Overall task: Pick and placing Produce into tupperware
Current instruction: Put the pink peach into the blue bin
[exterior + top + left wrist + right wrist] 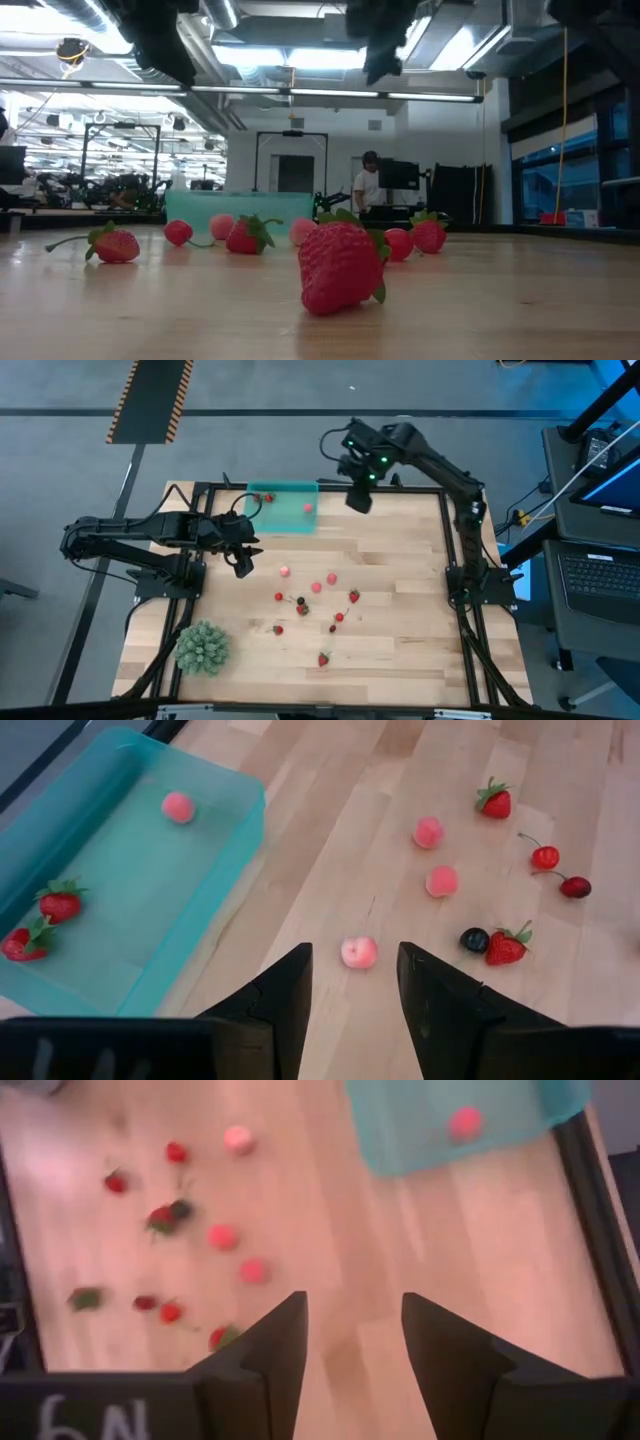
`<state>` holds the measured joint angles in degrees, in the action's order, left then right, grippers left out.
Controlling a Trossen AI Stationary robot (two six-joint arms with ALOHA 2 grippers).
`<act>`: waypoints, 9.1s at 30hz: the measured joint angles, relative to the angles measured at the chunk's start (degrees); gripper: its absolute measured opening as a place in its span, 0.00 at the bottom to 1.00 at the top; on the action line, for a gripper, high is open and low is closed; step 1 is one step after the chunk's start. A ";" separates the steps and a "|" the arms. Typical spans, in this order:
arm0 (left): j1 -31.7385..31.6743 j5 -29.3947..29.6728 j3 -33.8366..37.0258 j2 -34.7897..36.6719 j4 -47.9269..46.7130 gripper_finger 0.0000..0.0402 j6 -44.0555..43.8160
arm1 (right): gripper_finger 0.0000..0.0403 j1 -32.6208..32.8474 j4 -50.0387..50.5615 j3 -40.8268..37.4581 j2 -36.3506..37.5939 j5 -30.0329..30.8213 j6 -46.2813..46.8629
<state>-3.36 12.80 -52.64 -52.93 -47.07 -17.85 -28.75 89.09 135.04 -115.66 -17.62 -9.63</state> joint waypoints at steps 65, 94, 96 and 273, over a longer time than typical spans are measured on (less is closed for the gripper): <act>-0.37 -4.37 0.79 -30.02 12.31 0.54 11.81 | 0.41 22.29 -51.19 -80.30 28.37 0.10 -2.60; -1.86 -4.81 0.83 -43.56 18.00 0.54 13.88 | 0.41 22.19 -62.77 -100.19 65.99 3.53 9.46; -2.11 -4.79 0.83 -43.56 18.53 0.54 13.86 | 0.41 22.19 -62.74 -100.19 66.21 3.53 9.51; -6.28 -19.53 -22.21 -38.36 6.88 0.39 10.45 | 0.41 22.20 -62.22 -100.13 66.23 3.51 8.07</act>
<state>-9.64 -6.74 -74.85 -91.29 -40.19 -7.39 -6.55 26.87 34.92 -49.43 -14.11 -1.56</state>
